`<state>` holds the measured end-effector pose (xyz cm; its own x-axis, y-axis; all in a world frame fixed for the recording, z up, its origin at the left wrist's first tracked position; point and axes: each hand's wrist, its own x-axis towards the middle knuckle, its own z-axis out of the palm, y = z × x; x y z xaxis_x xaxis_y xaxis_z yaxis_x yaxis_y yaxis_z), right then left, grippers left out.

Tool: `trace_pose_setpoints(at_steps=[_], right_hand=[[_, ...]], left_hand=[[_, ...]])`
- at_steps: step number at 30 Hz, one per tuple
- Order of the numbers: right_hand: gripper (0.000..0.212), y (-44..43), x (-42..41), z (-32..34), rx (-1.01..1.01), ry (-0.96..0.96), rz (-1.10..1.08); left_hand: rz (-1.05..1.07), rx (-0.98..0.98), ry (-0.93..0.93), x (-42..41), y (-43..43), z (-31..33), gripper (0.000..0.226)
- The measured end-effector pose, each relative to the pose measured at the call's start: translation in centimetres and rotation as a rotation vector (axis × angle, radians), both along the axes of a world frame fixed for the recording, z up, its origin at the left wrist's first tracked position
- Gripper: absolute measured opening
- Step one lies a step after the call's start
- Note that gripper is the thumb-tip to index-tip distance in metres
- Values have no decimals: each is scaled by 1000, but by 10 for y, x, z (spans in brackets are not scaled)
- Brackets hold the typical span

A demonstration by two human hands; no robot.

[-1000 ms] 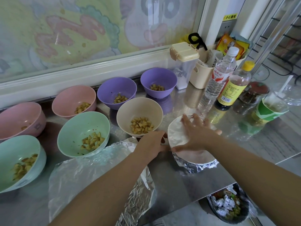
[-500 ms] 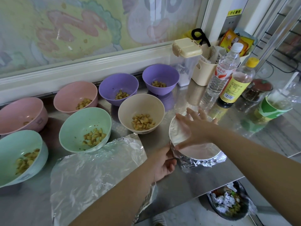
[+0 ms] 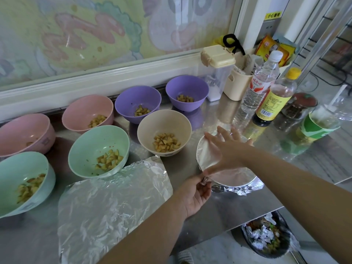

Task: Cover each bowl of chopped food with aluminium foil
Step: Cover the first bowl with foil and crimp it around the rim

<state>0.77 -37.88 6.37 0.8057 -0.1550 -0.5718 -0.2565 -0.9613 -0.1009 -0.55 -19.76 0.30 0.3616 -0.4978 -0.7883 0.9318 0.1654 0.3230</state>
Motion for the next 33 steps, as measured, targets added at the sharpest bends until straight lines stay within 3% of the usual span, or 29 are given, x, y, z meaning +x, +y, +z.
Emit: trace_pose_setpoints(at_steps=[4,8,12,15,19,23,25,28,33], right_hand=[[143,0,0,-1,-6,0,1],[144,-1,-1,-2,3,-4,-4],[144,-1,0,-2,-3,5,1],[145,-1,0,-3,-2,8,4],[142,0,0,-1,1,1,-4],[143,0,0,-1,2,-1,-3],[143,0,0,-1,7,-2,-5],[141,1,-1,0,6,-8,-10],[141,3,-2,0,6,-20,-16]], left_hand=[[-12,-6,-59,1,1,-2,10],[-106,-59,-126,3,13,-1,27],[-269,-32,-375,4,16,-6,34],[-373,115,-636,8,17,-7,37],[-528,247,-896,20,21,-3,16],[-669,388,-1141,35,20,2,19],[-641,359,-1087,38,19,3,16],[-460,310,-862,35,16,3,26],[-154,108,-343,16,7,3,23]])
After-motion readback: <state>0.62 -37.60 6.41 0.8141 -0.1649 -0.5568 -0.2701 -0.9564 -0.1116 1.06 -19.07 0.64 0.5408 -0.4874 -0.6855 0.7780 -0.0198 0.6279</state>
